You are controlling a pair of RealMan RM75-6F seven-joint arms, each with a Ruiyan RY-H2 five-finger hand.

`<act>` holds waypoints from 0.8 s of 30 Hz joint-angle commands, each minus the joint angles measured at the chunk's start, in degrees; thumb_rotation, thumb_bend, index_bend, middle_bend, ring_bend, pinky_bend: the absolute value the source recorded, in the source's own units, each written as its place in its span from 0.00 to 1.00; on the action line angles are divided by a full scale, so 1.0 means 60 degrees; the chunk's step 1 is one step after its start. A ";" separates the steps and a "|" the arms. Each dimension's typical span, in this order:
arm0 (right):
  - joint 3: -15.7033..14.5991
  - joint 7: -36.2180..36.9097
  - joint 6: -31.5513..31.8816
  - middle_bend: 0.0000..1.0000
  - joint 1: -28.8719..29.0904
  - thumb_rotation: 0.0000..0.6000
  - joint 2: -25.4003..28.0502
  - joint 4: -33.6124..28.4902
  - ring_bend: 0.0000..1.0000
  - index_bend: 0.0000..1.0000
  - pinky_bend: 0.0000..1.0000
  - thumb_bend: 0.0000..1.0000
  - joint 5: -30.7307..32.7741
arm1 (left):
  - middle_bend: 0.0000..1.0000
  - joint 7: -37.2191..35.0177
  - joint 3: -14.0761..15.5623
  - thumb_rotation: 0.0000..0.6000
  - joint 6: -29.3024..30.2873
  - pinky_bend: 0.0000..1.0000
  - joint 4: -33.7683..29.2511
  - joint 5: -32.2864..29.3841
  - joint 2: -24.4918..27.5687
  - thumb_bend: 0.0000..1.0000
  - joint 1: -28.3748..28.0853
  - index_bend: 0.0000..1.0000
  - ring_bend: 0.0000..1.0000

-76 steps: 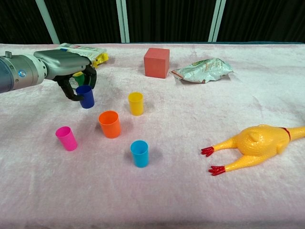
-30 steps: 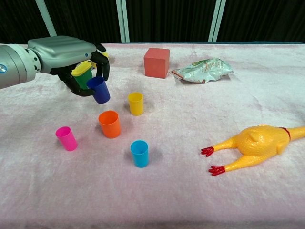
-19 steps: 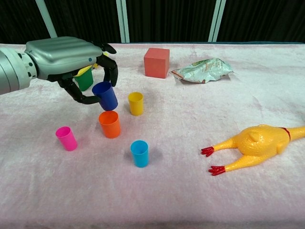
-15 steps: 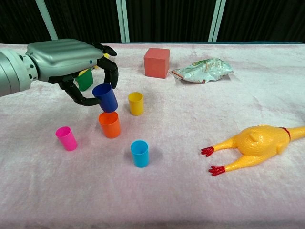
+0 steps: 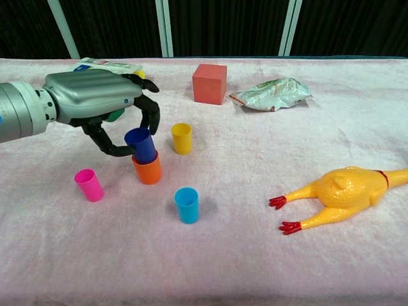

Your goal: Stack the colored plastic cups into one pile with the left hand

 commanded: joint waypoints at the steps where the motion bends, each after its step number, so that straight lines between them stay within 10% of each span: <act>1: 0.0004 0.0013 0.0003 0.02 -0.0003 1.00 0.0004 0.0001 0.11 0.00 0.17 0.19 0.0008 | 0.42 0.0195 -0.0029 1.00 -0.0076 0.00 0.0244 -0.0095 -0.0217 0.32 -0.0056 0.39 0.03; 11: 0.0009 0.0032 -0.0014 0.02 -0.0003 1.00 0.0019 -0.0002 0.11 0.00 0.16 0.19 0.0034 | 0.17 0.0373 0.0010 1.00 -0.0508 0.00 0.0356 -0.0460 -0.0359 0.18 -0.0176 0.11 0.00; 24: 0.0024 0.0073 -0.0033 0.02 -0.0008 1.00 0.0037 -0.0054 0.11 0.00 0.16 0.19 0.0092 | 0.18 -0.0312 -0.0920 1.00 -0.0513 0.00 0.0482 -0.0625 -0.0173 0.18 -0.0517 0.11 0.00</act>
